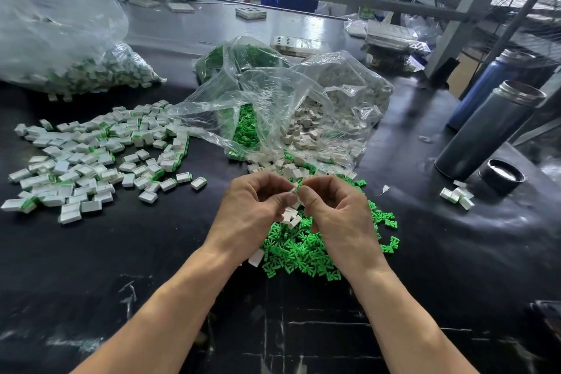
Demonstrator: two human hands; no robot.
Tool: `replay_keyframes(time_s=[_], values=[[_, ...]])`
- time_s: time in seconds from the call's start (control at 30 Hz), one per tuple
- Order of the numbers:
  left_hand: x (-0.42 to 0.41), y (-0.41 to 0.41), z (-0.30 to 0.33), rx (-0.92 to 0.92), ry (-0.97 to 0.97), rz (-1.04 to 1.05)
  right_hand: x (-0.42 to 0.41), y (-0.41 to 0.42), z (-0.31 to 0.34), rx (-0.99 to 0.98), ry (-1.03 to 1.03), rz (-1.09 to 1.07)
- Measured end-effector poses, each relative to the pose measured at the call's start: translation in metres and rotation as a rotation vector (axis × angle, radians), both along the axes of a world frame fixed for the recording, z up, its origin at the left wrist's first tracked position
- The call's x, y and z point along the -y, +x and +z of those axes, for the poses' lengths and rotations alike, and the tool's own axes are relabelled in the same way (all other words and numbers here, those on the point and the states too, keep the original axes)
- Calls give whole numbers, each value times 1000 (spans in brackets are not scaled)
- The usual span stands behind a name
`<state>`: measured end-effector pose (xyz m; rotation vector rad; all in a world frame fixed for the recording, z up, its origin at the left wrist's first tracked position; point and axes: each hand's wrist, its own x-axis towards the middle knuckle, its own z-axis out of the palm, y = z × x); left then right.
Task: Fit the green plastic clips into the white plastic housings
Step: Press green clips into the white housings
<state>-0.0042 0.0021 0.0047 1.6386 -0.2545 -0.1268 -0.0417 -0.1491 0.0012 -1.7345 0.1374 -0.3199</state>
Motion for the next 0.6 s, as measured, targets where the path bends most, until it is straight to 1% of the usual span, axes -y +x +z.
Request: replay_keyframes(time_s=[0.07, 0.13, 0.2, 0.23, 0.3, 0.37, 0.43, 0.6], values=[[-1, 1, 0, 4, 22, 2, 1, -2, 2, -3, -55, 19], [-2, 1, -1, 32, 72, 1, 5, -4, 3, 13, -245, 23], [-2, 1, -3, 106, 181, 19, 9, -5, 4, 29, -453, 34], [-2, 1, -4, 148, 236, 33, 10, -5, 4, 30, -521, 42], [-3, 1, -4, 203, 300, 43, 11, -5, 2, 23, -579, 56], [-4, 2, -4, 213, 316, 36, 11, -5, 2, 25, -554, 64], [-5, 4, -3, 193, 287, 31, 12, -5, 1, 36, -503, 57], [-9, 6, 2, 56, 119, -32, 10, -6, 2, -7, -297, 76]])
